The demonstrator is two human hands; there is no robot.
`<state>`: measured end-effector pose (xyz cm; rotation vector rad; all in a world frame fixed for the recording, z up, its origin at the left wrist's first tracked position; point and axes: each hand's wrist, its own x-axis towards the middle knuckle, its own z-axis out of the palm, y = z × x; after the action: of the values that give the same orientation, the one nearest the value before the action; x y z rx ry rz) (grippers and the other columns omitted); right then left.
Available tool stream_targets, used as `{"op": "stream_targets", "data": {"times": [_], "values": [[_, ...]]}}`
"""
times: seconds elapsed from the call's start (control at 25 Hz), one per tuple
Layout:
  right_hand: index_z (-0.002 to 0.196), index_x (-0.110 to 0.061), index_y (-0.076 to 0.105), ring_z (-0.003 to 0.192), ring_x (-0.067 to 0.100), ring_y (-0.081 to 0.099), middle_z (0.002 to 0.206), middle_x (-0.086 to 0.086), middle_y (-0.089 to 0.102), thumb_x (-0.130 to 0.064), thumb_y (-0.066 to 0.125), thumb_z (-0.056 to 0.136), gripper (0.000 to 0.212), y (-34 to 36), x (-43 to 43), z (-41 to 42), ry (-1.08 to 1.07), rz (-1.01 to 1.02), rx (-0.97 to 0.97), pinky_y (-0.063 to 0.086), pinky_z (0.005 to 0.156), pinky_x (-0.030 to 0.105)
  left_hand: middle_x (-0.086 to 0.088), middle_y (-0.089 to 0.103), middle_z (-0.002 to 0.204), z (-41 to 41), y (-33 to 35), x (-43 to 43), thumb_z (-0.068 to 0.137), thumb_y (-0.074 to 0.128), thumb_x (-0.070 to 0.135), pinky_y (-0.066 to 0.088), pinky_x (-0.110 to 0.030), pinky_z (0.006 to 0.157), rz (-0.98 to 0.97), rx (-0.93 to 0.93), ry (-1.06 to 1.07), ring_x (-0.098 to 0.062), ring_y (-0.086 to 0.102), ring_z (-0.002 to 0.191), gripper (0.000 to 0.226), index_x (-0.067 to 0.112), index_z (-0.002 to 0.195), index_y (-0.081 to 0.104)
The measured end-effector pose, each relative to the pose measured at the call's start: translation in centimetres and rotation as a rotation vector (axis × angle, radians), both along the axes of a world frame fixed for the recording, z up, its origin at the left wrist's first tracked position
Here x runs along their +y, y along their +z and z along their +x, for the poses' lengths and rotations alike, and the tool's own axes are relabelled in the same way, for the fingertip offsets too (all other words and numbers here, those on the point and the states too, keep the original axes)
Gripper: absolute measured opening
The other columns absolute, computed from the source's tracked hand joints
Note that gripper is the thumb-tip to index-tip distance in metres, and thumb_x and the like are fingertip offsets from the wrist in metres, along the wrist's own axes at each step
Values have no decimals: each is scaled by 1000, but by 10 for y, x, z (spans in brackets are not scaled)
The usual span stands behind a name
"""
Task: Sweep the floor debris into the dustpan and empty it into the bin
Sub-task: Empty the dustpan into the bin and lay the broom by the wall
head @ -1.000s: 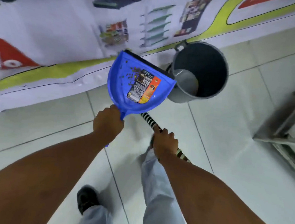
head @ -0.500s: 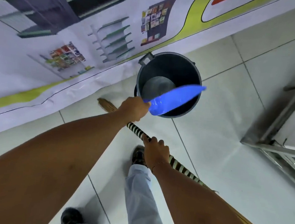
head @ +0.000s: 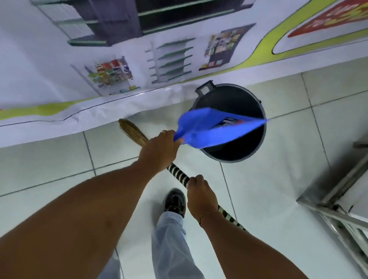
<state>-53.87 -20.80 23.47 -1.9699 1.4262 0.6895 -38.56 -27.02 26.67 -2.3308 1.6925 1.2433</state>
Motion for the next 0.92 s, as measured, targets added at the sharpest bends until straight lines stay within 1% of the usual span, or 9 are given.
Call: {"op": "stream_targets", "data": {"times": [0.12, 0.24, 0.28, 0.4, 0.48, 0.6, 0.68, 0.84, 0.92], "values": [[121, -4, 47, 106, 34, 58, 120, 17, 53, -3, 45, 89, 32, 11, 13, 38, 66, 38, 14, 52, 82, 41, -22, 60, 107, 59, -4, 62, 92, 54, 23, 48, -42, 76, -156, -47, 104, -42, 62, 90, 36, 1, 120, 52], [128, -16, 43, 103, 34, 60, 119, 11, 53, -10, 45, 88, 41, 18, 25, 102, 214, 65, 30, 51, 78, 40, -27, 63, 99, 130, -18, 132, 87, 61, 13, 52, -47, 70, -114, -116, 245, -46, 65, 79, 34, -5, 115, 55], [129, -18, 43, 104, 34, 59, 119, 11, 52, -11, 46, 88, 41, 16, 27, 125, 255, 79, 18, 51, 79, 41, -28, 62, 101, 151, -21, 152, 88, 58, 13, 52, -48, 72, -72, -126, 323, -45, 65, 82, 35, -6, 116, 54], [123, -12, 50, 110, 33, 55, 120, 13, 52, -13, 51, 84, 39, 1, 36, 212, 355, 97, -56, 50, 85, 42, -23, 53, 121, 224, -22, 209, 94, 48, 15, 45, -46, 89, 54, -134, 625, -41, 54, 107, 36, 1, 127, 46], [119, -9, 54, 114, 33, 52, 123, 13, 53, -13, 55, 82, 38, -17, 40, 281, 402, 87, -95, 49, 88, 40, -23, 52, 120, 273, -27, 258, 93, 48, 13, 44, -45, 88, 74, -167, 737, -40, 52, 107, 32, 2, 123, 47], [116, -6, 57, 114, 34, 51, 123, 16, 54, -6, 50, 85, 32, -61, 29, 370, 482, -8, -155, 47, 92, 40, -25, 54, 107, 323, -49, 329, 93, 50, 11, 47, -51, 82, 100, -130, 975, -46, 56, 94, 20, 2, 110, 49], [116, -2, 55, 111, 35, 53, 118, 19, 58, -1, 45, 85, 32, -94, 9, 408, 528, -88, -176, 46, 92, 41, -27, 53, 98, 341, -72, 350, 93, 48, 13, 48, -57, 76, 138, -110, 1098, -49, 55, 85, 14, 2, 102, 47], [116, -2, 57, 109, 37, 56, 116, 19, 63, 1, 42, 86, 33, -182, -25, 460, 615, -202, -173, 46, 91, 41, -16, 47, 97, 358, -144, 346, 94, 47, 11, 47, -54, 78, 152, -129, 1187, -43, 53, 86, 19, -3, 107, 47], [121, -4, 55, 113, 37, 56, 121, 19, 62, -1, 44, 89, 34, -213, -34, 478, 590, -230, -171, 47, 92, 41, -20, 49, 101, 354, -176, 335, 94, 49, 11, 48, -53, 79, 149, -102, 1165, -42, 54, 87, 21, -3, 109, 47]]}}
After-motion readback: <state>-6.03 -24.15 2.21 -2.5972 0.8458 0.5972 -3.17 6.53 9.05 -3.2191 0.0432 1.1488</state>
